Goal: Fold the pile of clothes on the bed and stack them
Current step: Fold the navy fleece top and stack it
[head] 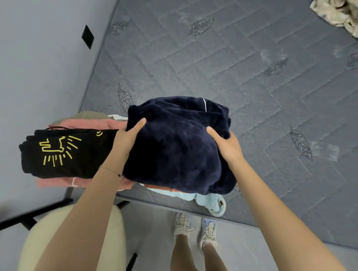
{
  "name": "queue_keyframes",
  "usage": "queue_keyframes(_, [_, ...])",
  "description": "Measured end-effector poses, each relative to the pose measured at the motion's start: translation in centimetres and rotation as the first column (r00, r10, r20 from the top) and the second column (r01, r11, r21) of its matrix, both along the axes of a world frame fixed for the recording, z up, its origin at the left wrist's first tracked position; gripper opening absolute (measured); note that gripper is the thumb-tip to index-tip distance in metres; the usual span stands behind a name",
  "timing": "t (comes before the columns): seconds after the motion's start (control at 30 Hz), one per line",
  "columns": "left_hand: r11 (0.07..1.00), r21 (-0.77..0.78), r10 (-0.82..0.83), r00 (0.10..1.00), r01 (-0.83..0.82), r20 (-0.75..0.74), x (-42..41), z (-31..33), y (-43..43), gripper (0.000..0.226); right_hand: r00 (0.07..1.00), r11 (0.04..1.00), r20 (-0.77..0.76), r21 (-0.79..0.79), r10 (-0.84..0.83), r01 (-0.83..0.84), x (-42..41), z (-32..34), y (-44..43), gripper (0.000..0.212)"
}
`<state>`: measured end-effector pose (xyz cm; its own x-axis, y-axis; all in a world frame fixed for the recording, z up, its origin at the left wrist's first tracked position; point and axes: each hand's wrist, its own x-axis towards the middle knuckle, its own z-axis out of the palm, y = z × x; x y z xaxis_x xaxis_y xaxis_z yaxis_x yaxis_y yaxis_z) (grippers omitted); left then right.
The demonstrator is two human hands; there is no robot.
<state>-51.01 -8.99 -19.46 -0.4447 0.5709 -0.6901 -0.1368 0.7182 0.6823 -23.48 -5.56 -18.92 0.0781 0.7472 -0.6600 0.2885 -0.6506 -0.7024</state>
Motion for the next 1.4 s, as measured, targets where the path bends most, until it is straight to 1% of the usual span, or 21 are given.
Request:
queue_keyframes(0.13, [0.998,-0.051,-0.05,0.998,0.048,-0.028,0.2,-0.1,-1.1,0.079,0.999,1.0,-0.035,0.009,-0.019,0.019,0.8,-0.1,-1.4,0.055])
queue_keyframes(0.23, [0.995,-0.083,-0.063,0.995,0.057,-0.073,1.0,-0.3,-1.5,0.086,0.998,0.999,-0.057,-0.027,-0.024,0.023,0.5,-0.7,-2.5,0.061])
queue_keyframes(0.33, [0.996,-0.072,-0.072,0.982,0.06,-0.173,1.6,0.3,-1.4,0.078,0.998,0.999,-0.06,-0.04,-0.019,0.017,0.0,-0.4,-2.6,0.066])
queue_keyframes(0.43, [0.993,-0.016,-0.114,0.925,0.116,-0.364,1.9,1.2,-1.8,0.063,1.0,0.999,-0.019,-0.033,0.002,-0.002,-0.2,0.6,-2.4,0.069])
queue_keyframes(0.5, [0.989,0.008,-0.131,0.888,0.15,-0.441,2.1,1.8,-2.1,0.061,1.0,0.999,0.006,-0.04,-0.003,0.004,-0.2,1.3,-2.6,0.071])
queue_keyframes(0.57, [0.984,0.002,-0.155,0.868,0.177,-0.471,2.5,2.3,-2.2,0.064,1.0,1.0,0.021,-0.024,-0.012,0.013,-0.2,1.8,-2.8,0.069])
queue_keyframes(0.63, [0.985,-0.023,-0.164,0.881,0.172,-0.444,3.0,2.7,-2.1,0.07,0.999,1.0,0.031,-0.01,-0.025,0.025,-0.2,2.2,-2.9,0.071])
queue_keyframes(0.73, [0.993,-0.026,-0.119,0.9,0.119,-0.419,3.4,2.9,-1.7,0.076,0.995,0.997,0.074,0.0,-0.071,0.071,-0.2,2.5,-3.0,0.086])
queue_keyframes(0.8, [0.989,-0.022,-0.145,0.899,0.149,-0.414,3.5,2.8,-1.6,0.076,0.993,0.998,0.1,0.008,-0.062,0.061,0.0,2.5,-3.1,0.092])
queue_keyframes(0.9, [0.976,-0.05,-0.216,0.896,0.214,-0.388,3.6,2.5,-1.8,0.075,0.998,0.999,0.046,-0.031,-0.032,0.033,0.0,2.4,-3.3,0.093])
queue_keyframes(1.03, [0.971,-0.088,-0.237,0.917,0.221,-0.321,2.7,2.3,-2.3,0.077,0.996,0.994,-0.06,-0.089,-0.065,0.06,0.4,2.4,-3.4,0.09])
queue_keyframes(1.1, [0.971,-0.069,-0.239,0.925,0.229,-0.296,2.1,2.5,-2.8,0.075,0.995,0.994,-0.092,-0.1,-0.041,0.032,0.9,2.8,-3.5,0.081])
queue_keyframes(1.17, [0.973,-0.047,-0.229,0.93,0.226,-0.288,1.8,3.0,-3.5,0.072,0.991,0.996,-0.133,-0.093,-0.015,0.003,1.4,3.5,-3.6,0.067])
queue_keyframes(1.2, [0.973,-0.044,-0.229,0.93,0.226,-0.287,1.8,3.3,-4.0,0.071,0.989,0.996,-0.15,-0.089,-0.001,-0.013,1.7,3.8,-3.7,0.062])
queue_keyframes(1.23, [0.971,-0.044,-0.236,0.928,0.233,-0.288,1.8,3.4,-4.5,0.071,0.986,0.996,-0.164,-0.085,0.013,-0.027,2.0,4.1,-3.9,0.063])
queue_keyframes(1.33, [0.968,-0.053,-0.25,0.919,0.246,-0.306,2.2,3.5,-5.8,0.073,0.988,0.995,-0.148,-0.083,0.037,-0.05,2.4,4.0,-4.6,0.078])
queue_keyframes(1.4, [0.97,-0.053,-0.242,0.927,0.237,-0.286,2.7,3.2,-6.3,0.075,0.992,0.995,-0.12,-0.089,0.037,-0.047,2.5,3.5,-5.3,0.086])
